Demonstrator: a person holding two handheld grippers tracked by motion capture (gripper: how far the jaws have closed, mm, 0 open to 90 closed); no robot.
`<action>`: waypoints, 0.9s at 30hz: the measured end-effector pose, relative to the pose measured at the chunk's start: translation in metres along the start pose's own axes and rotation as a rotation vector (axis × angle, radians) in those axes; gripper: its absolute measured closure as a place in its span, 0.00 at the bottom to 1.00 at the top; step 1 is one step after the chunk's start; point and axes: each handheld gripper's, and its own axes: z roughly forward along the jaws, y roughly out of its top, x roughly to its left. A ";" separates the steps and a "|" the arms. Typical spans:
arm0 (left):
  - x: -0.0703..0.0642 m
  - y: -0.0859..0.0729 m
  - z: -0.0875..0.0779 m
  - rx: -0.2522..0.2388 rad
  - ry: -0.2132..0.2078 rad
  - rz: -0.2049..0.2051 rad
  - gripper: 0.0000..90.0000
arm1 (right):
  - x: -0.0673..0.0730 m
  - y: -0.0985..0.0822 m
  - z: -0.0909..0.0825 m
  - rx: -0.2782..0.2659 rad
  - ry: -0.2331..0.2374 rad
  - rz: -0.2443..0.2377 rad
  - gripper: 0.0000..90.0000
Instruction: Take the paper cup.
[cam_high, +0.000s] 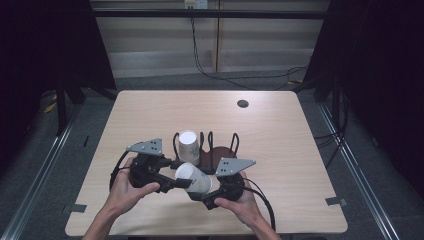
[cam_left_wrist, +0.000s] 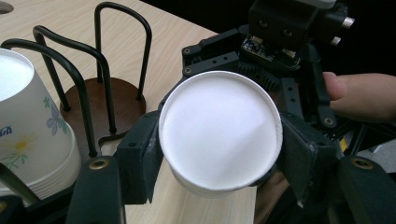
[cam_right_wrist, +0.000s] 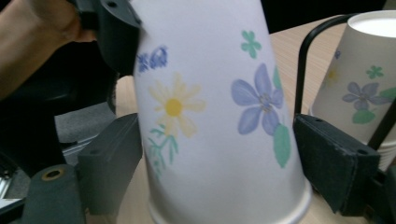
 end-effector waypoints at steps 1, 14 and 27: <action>0.000 0.000 0.000 0.000 -0.004 -0.002 0.41 | 0.000 0.000 0.000 0.000 0.000 0.000 0.19; 0.005 -0.002 -0.001 0.009 -0.028 -0.014 0.41 | 0.001 -0.002 0.000 0.014 0.010 -0.034 0.26; 0.009 -0.007 0.001 0.005 -0.046 -0.026 0.39 | 0.001 0.000 -0.001 0.053 0.032 -0.015 0.32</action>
